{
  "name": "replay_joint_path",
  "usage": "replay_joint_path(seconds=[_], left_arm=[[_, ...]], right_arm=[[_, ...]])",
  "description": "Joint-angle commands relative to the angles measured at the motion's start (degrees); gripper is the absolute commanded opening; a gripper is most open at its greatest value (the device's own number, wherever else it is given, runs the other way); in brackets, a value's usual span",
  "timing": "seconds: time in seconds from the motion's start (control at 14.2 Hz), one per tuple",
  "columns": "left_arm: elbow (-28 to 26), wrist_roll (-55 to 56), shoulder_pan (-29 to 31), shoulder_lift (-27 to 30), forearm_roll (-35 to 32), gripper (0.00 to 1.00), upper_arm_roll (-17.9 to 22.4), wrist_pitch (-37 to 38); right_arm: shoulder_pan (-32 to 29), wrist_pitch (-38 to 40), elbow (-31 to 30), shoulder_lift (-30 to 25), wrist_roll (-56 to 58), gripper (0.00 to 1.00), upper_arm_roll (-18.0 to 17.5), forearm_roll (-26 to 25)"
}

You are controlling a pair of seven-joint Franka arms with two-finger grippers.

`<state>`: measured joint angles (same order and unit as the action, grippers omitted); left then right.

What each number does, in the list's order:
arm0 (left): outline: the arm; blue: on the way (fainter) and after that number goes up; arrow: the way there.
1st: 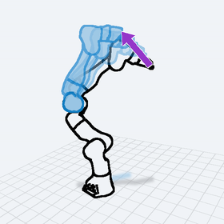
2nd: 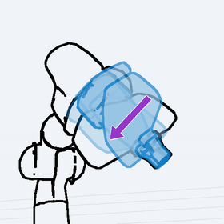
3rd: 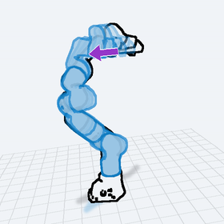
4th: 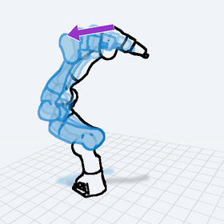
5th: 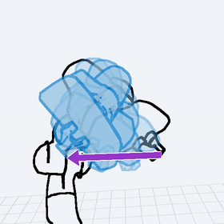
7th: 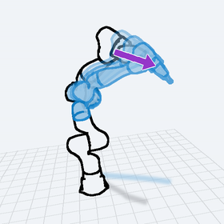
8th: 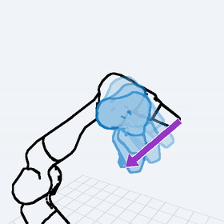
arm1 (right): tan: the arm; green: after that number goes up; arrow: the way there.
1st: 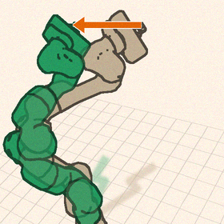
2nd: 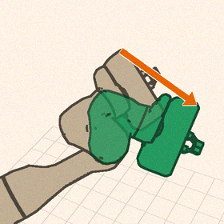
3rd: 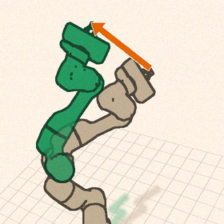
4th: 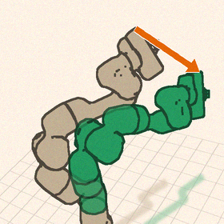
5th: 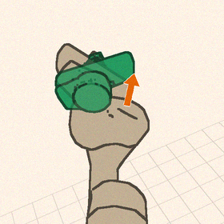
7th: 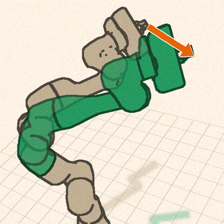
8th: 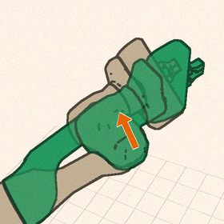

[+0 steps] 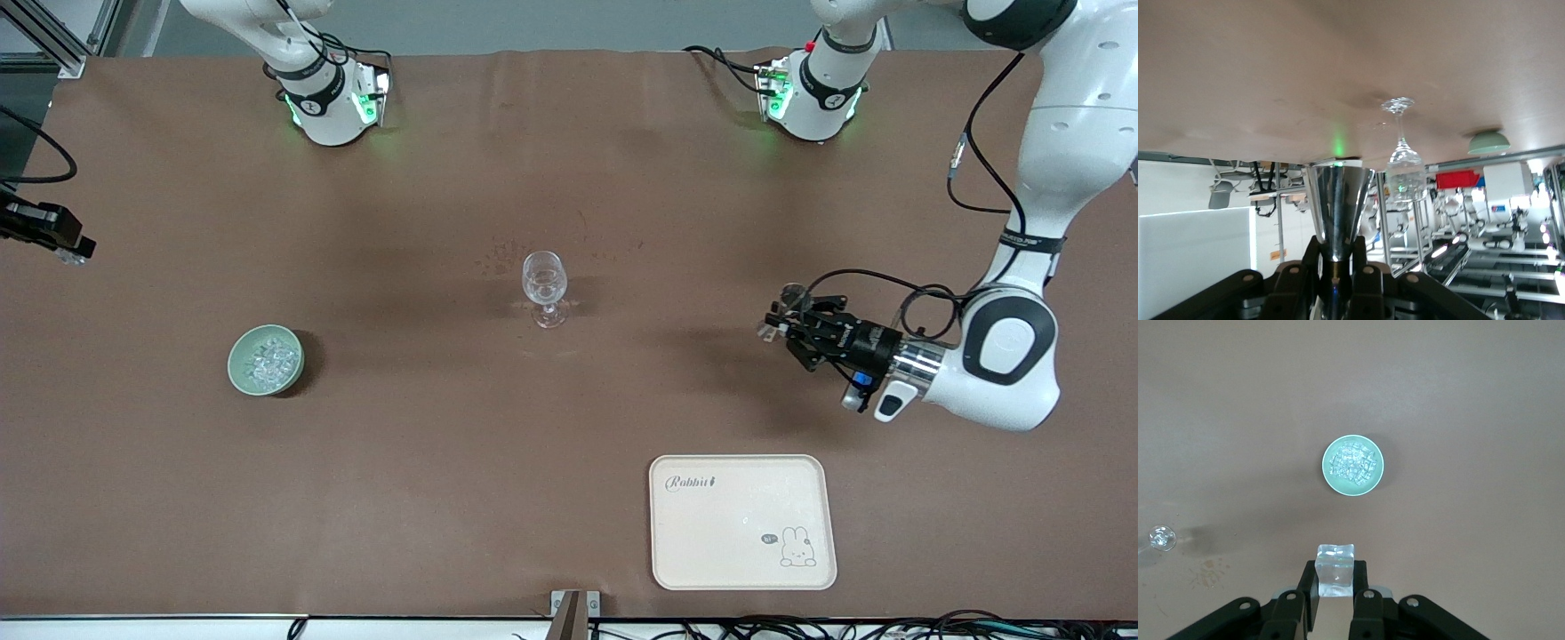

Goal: Pour wine and add ice with both arms
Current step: 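Carry the metal jigger over the wine glass with the left gripper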

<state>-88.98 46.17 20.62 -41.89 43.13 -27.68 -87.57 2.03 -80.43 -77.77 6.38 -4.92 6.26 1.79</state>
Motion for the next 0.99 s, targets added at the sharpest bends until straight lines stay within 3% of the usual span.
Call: replay_joint_path(seconds=[0.0, 0.49, 0.78, 0.92], left_arm=[[-4.6, 7.0, 0.0, 4.4, 1.1, 0.01, -5.4, -6.6], [-8.4, 16.2, -0.4, 4.3, 1.2, 0.01, -18.0, -22.4], [-10.2, 19.9, -1.2, 4.1, 1.3, 0.01, -22.1, -28.6], [-10.3, 24.7, -3.6, 4.4, 1.2, 0.01, -22.2, -31.2]], right_arm=[[0.3, -0.4, -0.6, -0.5, -0.3, 0.01, -0.3, -1.2], [0.9, -0.6, -0.6, -0.5, -0.4, 0.01, -0.4, -1.1], [0.9, -0.8, -0.6, -0.4, -0.7, 0.01, -0.4, -1.2], [0.9, -0.7, -0.6, -0.4, -0.8, 0.01, -0.4, -1.2]])
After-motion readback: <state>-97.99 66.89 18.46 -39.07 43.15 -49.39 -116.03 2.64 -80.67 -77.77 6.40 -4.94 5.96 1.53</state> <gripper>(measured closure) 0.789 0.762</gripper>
